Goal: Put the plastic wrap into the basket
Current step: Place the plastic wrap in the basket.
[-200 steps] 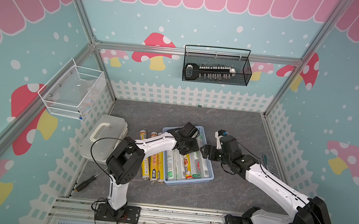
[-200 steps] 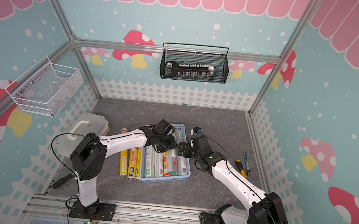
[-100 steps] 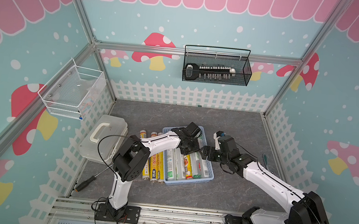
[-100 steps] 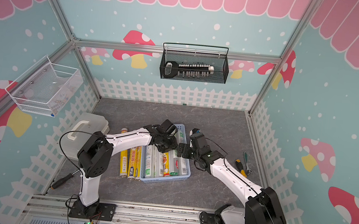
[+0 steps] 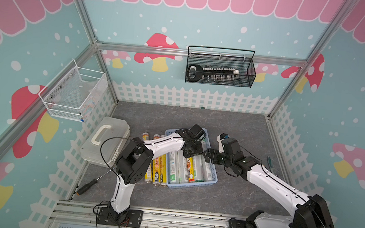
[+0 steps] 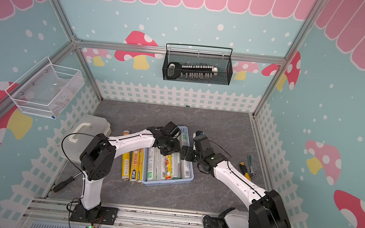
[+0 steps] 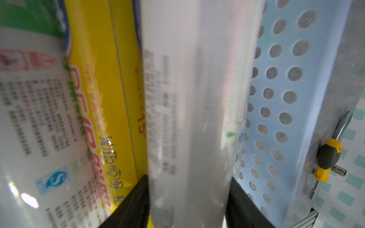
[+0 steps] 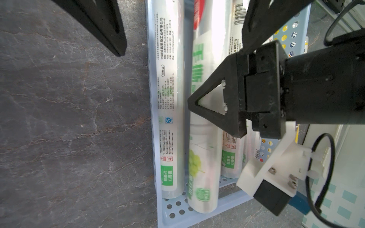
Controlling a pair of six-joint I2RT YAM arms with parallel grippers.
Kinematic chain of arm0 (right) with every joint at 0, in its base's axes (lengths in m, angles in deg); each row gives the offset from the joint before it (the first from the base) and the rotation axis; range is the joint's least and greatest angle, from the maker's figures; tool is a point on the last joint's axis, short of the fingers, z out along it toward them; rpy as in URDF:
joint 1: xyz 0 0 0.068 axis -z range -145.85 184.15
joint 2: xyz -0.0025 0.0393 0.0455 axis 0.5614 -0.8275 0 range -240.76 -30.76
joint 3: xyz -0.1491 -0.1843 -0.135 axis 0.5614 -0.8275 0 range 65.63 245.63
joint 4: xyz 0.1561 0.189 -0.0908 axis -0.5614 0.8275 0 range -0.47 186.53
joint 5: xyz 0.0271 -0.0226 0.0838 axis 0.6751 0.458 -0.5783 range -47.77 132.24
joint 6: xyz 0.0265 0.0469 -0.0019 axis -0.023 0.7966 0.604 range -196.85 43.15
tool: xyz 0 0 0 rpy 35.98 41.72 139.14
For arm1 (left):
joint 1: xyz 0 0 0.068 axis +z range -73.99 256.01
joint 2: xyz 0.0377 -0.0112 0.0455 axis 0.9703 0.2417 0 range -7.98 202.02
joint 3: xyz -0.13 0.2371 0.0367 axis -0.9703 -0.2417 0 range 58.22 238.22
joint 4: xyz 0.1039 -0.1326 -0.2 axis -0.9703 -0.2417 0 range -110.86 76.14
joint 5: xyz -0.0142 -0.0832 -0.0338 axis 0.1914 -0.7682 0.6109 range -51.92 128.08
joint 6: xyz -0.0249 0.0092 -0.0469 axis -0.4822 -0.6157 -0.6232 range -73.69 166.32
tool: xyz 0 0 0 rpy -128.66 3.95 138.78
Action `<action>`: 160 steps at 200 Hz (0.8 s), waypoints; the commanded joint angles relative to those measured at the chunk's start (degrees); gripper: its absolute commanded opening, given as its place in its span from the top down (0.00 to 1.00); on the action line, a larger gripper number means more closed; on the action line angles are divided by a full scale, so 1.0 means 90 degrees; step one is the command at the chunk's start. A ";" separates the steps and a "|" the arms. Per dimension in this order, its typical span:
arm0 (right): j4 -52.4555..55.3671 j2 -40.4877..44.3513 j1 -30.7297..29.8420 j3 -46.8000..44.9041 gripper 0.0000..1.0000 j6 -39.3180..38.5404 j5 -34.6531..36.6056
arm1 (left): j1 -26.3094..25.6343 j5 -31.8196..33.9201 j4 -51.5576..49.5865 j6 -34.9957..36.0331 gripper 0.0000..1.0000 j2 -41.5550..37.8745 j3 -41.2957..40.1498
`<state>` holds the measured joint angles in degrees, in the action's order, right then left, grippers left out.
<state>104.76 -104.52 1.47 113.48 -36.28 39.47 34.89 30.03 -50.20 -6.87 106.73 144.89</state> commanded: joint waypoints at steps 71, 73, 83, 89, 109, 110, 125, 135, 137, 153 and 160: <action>-0.0005 0.0020 0.0021 0.0065 0.07 -0.0050 -0.0160 | -0.0091 0.0209 -0.0048 0.0064 0.41 -0.0230 0.0206; -0.0015 0.0026 0.0024 0.0059 0.07 -0.0059 -0.0173 | -0.0094 0.0228 -0.0045 0.0068 0.41 -0.0259 0.0204; -0.0085 0.0050 0.0023 0.0059 0.07 -0.0065 -0.0229 | -0.0089 0.0392 -0.0026 0.0115 0.41 -0.0428 0.0124; -0.0132 0.0074 0.0023 0.0055 0.07 -0.0070 -0.0266 | -0.0100 0.0501 -0.0021 0.0174 0.41 -0.0538 0.0098; -0.0332 0.0168 0.0028 0.0044 0.07 -0.0051 -0.0423 | -0.0104 0.0965 -0.0013 0.0339 0.41 -0.0993 -0.0079; -0.0351 0.0175 0.0028 0.0039 0.07 -0.0049 -0.0447 | -0.0101 0.0979 -0.0009 0.0346 0.41 -0.1015 -0.0089; -0.0600 0.0235 0.0024 0.0039 0.07 -0.0059 -0.0659 | -0.0094 0.1390 0.0017 0.0477 0.41 -0.1355 -0.0255; -0.0800 0.0256 0.0023 0.0037 0.07 -0.0069 -0.0878 | -0.0090 0.1626 0.0029 0.0577 0.41 -0.1598 -0.0381; -0.0853 0.0256 0.0022 0.0035 0.07 -0.0071 -0.0939 | -0.0089 0.1693 0.0030 0.0590 0.41 -0.1649 -0.0409; -0.1361 0.0216 0.0019 0.0043 0.09 -0.0075 -0.1546 | -0.0071 0.2072 0.0114 0.0651 0.41 -0.2055 -0.0714; -0.1525 0.0158 0.0025 0.0075 0.10 -0.0075 -0.1773 | -0.0040 0.2184 0.0199 0.0710 0.41 -0.2242 -0.0875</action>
<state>98.48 -102.96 1.49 113.48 -36.32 31.86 34.56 42.35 -50.07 -3.11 92.31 141.00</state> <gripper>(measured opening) 0.916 0.591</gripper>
